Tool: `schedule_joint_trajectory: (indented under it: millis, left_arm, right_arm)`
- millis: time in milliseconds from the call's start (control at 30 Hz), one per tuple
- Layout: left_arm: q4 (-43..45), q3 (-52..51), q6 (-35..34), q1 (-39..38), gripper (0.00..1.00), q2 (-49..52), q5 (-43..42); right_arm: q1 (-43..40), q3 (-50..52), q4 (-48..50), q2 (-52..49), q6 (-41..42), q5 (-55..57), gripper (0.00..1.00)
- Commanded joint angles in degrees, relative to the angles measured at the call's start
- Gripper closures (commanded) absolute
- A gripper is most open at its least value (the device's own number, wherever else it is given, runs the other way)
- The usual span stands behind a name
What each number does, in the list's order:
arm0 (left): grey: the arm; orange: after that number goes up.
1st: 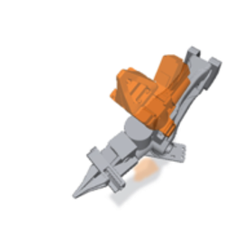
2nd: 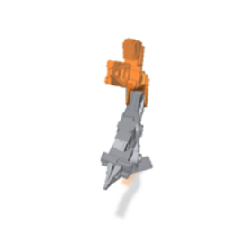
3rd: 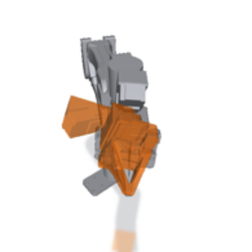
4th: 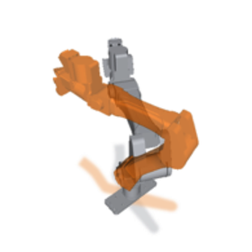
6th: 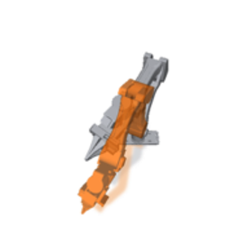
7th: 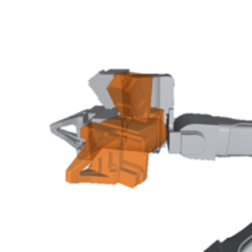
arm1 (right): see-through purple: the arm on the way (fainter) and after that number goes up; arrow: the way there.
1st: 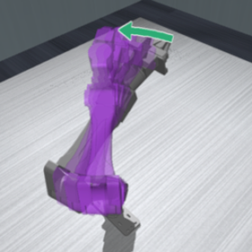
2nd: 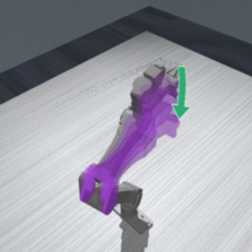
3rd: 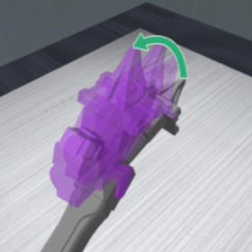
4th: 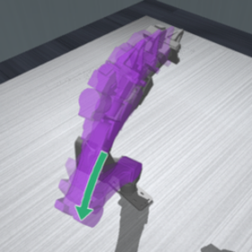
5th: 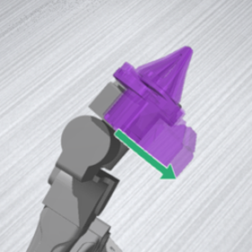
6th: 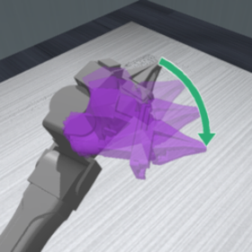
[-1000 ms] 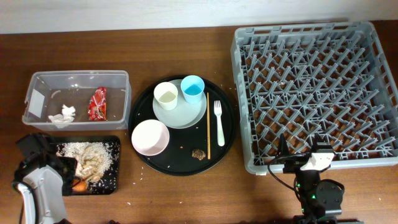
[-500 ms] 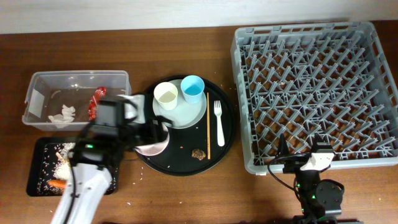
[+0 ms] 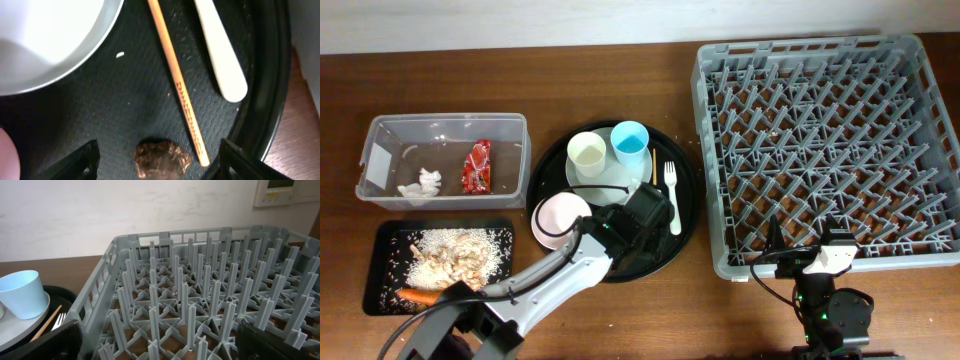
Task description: Sort waste into correct bins and load items into the dishwasher rack
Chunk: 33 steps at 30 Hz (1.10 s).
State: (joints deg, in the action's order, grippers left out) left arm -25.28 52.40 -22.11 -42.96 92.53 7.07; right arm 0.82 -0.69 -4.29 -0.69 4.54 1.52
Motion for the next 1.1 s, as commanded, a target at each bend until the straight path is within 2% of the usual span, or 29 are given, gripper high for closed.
schedule_joint_trajectory:
  millis: [0, 233, 367, 567, 600, 700, 800, 833, 967, 1067]
  left_arm:
    - [-0.5, 0.5, -0.4, -0.2, 0.31, 0.8, -1.7]
    - [-3.5, 0.2, -2.3, -0.2, 0.43, 1.3, -1.7]
    - [-2.2, 0.2, -2.7, -0.2, 0.43, 5.8, -4.8]
    - [-2.3, 0.2, -2.7, -0.2, 0.45, 5.9, -4.7]
    - [-2.4, 0.2, -2.7, -0.2, 0.50, 5.9, -4.7]
    - [-2.4, 0.2, -2.7, -0.2, 0.58, 5.9, -4.7]
    - [-2.4, 0.2, -2.7, -0.2, 0.75, 5.9, -4.7]
    - [-2.5, 0.2, -2.7, -0.2, 0.77, 5.9, -4.7]
    - [-4.3, 1.5, -2.7, 0.1, 0.77, 3.3, -4.3]
    - [-10.5, 3.4, -2.7, 3.1, 0.76, -4.7, -2.5]
  right_arm:
    - [0.3, 0.4, -0.3, 0.3, 0.2, 0.7, 0.01]
    - [0.3, 0.4, -0.3, 0.3, 0.2, 0.7, 0.02]
    - [0.3, 0.4, -0.3, 0.3, 0.2, 0.7, 0.01]
    - [0.3, 0.4, -0.3, 0.3, 0.2, 0.7, 0.01]
    - [0.3, 0.4, -0.3, 0.3, 0.2, 0.7, 0.01]
    - [0.3, 0.4, -0.3, 0.3, 0.2, 0.7, 0.01]
    - [0.3, 0.4, -0.3, 0.3, 0.2, 0.7, 0.01]
    - [0.3, 0.4, -0.3, 0.3, 0.2, 0.7, 0.01]
    - [0.3, 0.4, -0.3, 0.3, 0.2, 0.7, 0.01]
    - [0.3, 0.4, -0.3, 0.3, 0.2, 0.7, 0.01]
